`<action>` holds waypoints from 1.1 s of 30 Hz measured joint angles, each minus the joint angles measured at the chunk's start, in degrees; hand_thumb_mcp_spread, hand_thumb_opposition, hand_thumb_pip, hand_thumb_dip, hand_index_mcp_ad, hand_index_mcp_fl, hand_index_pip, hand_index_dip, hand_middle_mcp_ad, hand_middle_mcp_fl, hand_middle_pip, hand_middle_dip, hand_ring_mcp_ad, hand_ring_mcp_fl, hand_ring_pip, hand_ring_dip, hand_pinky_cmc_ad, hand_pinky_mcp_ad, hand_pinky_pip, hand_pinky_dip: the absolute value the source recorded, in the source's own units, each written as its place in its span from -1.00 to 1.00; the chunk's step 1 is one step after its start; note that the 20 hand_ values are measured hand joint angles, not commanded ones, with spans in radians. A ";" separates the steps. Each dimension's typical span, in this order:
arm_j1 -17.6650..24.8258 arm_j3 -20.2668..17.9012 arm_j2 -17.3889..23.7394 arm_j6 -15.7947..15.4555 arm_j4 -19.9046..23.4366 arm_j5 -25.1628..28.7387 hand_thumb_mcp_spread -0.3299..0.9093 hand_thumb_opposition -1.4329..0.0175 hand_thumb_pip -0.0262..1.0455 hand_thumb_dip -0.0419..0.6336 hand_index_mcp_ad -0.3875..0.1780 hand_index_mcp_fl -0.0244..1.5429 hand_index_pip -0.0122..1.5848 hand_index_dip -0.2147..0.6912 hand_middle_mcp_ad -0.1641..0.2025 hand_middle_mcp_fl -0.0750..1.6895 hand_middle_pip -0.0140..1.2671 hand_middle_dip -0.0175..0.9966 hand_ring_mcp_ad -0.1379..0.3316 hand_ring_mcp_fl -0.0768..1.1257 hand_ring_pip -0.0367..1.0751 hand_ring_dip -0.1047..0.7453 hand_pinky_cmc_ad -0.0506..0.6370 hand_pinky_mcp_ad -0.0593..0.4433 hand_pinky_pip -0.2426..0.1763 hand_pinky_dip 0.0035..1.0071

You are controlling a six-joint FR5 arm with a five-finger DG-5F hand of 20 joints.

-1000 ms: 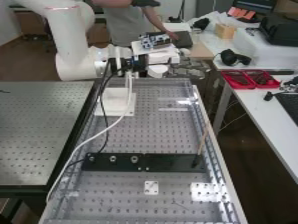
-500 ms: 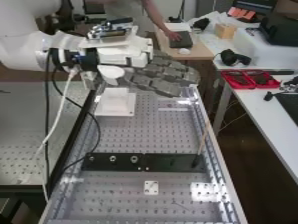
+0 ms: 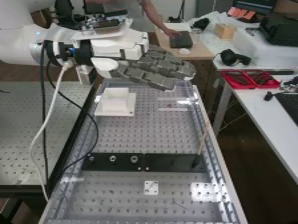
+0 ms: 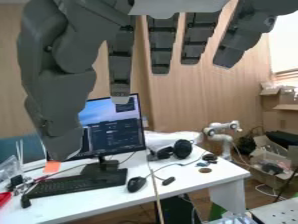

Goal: Grab the pcb board and place it in the clear container

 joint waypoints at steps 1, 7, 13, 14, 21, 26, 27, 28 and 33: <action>0.09 -0.05 0.05 0.01 0.13 -0.02 0.33 -0.10 -0.40 -0.20 -0.22 -0.56 -0.52 0.29 0.23 -0.79 -0.78 -0.61 0.03 -0.85 -0.74 -0.63 -0.04 0.02 0.01 -0.69; 0.66 -0.60 0.52 -0.20 0.60 -0.05 0.33 -0.09 -0.40 -0.22 -0.22 -0.56 -0.55 0.29 0.23 -0.79 -0.78 -0.61 0.03 -0.85 -0.74 -0.63 -0.04 0.10 0.01 -0.69; 1.22 -0.87 0.72 0.03 0.72 0.03 0.33 -0.07 -0.40 -0.22 -0.22 -0.56 -0.56 0.31 0.21 -0.79 -0.78 -0.61 0.03 -0.85 -0.74 -0.63 -0.04 0.09 0.01 -0.69; 1.27 -0.83 0.68 0.09 0.68 0.02 0.33 -0.07 -0.40 -0.22 -0.21 -0.56 -0.57 0.31 0.21 -0.79 -0.78 -0.61 0.03 -0.85 -0.74 -0.63 -0.04 0.09 0.01 -0.69; 1.56 -0.51 0.45 0.15 0.42 -0.10 0.33 -0.07 -0.40 -0.22 -0.21 -0.56 -0.61 0.31 0.21 -0.79 -0.78 -0.61 0.03 -0.85 -0.74 -0.63 -0.04 0.09 0.02 -0.69; 1.51 -0.75 0.76 -0.09 0.69 -0.13 0.33 -0.07 -0.40 -0.22 -0.21 -0.56 -0.62 0.31 0.21 -0.79 -0.78 -0.61 0.03 -0.85 -0.74 -0.63 -0.04 0.09 0.00 -0.69; 1.49 -0.78 0.78 -0.08 0.72 -0.14 0.33 -0.07 -0.40 -0.22 -0.21 -0.56 -0.62 0.31 0.21 -0.79 -0.78 -0.61 0.03 -0.85 -0.74 -0.63 -0.04 0.09 0.00 -0.69; 1.47 -0.85 0.77 0.01 0.76 -0.16 0.33 -0.07 -0.40 -0.22 -0.21 -0.56 -0.62 0.31 0.21 -0.79 -0.78 -0.61 0.03 -0.85 -0.74 -0.63 -0.04 0.09 0.00 -0.69; 1.29 -1.12 0.74 -0.07 1.06 -0.34 0.33 -0.07 -0.40 -0.22 -0.21 -0.55 -0.62 0.31 0.21 -0.79 -0.78 -0.61 0.03 -0.85 -0.73 -0.63 -0.04 0.09 0.00 -0.69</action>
